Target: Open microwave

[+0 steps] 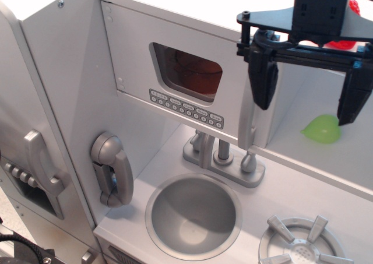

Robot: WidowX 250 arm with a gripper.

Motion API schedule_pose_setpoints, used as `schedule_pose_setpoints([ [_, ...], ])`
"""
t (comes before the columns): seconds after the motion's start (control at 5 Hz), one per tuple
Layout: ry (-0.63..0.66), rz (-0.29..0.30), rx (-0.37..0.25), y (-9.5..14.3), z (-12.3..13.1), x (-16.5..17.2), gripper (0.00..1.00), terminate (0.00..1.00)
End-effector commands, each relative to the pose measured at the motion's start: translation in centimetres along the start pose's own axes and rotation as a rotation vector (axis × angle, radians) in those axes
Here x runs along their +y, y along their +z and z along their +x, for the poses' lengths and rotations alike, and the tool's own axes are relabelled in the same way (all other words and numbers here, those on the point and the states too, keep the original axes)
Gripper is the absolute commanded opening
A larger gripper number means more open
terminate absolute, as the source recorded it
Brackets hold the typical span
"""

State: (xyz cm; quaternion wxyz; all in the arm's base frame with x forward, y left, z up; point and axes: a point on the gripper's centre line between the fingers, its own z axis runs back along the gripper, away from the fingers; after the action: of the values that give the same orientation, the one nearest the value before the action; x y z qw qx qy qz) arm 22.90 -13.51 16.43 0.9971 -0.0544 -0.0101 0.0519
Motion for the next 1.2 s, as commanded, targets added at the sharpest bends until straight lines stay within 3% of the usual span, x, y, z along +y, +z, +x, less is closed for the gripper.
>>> schedule_pose_setpoints([
  [0.0, 0.0, 0.0, 0.0, 0.0, 0.0, 0.0, 1.0, 0.0],
  [0.6, -0.037, -0.032, -0.16, -0.2, 3.8, 4.7, 1.0, 0.0],
  [0.8, -0.064, -0.025, -0.19, -1.2, 5.0, 5.3, 1.0, 0.0],
  [1.0, -0.096, -0.007, -0.205, -2.7, 4.6, 5.1, 1.0, 0.0],
])
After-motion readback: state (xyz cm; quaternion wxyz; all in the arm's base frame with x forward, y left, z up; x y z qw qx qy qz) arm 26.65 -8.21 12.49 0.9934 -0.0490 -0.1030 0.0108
